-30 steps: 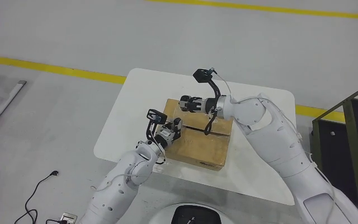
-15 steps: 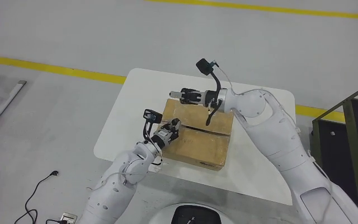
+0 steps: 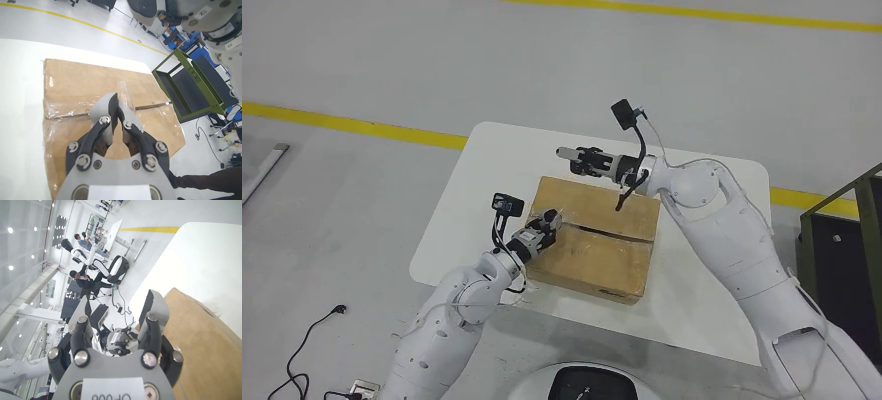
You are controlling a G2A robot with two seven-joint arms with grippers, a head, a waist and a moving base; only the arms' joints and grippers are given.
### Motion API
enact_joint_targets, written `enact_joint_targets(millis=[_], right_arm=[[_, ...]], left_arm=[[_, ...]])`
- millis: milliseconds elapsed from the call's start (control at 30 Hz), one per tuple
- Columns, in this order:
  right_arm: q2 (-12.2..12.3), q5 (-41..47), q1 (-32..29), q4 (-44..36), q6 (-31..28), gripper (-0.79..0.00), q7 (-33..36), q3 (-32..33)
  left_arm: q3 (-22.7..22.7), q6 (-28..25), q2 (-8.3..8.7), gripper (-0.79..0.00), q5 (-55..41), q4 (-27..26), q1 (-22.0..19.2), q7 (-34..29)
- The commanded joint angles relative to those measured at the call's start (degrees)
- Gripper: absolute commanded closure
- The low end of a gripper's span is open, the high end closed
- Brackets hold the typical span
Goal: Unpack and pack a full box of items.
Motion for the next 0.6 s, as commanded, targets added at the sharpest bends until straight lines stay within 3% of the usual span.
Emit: enact_joint_targets(millis=[0, 300, 567], right_arm=[[0.36, 0.71, -1.62, 0.36, -0.98, -0.009, 0.81, 1.02], [1.92, 3.5, -10.13, -0.65, -0.81, 0.0, 2.86, 5.11], [2.59, 3.86, -13.93, -1.92, -2.42, 0.0, 6.39, 6.22]], left_arm=[[-0.56, 0.0, 0.06, 0.0, -0.13, -0.08, -0.06, 0.12], [-3.8, -1.15, 0.32, 0.0, -4.18, 0.38, -0.13, 0.63], [-7.38, -1.63, 0.64, 0.0, -7.42, 2.88, -1.56, 1.24]])
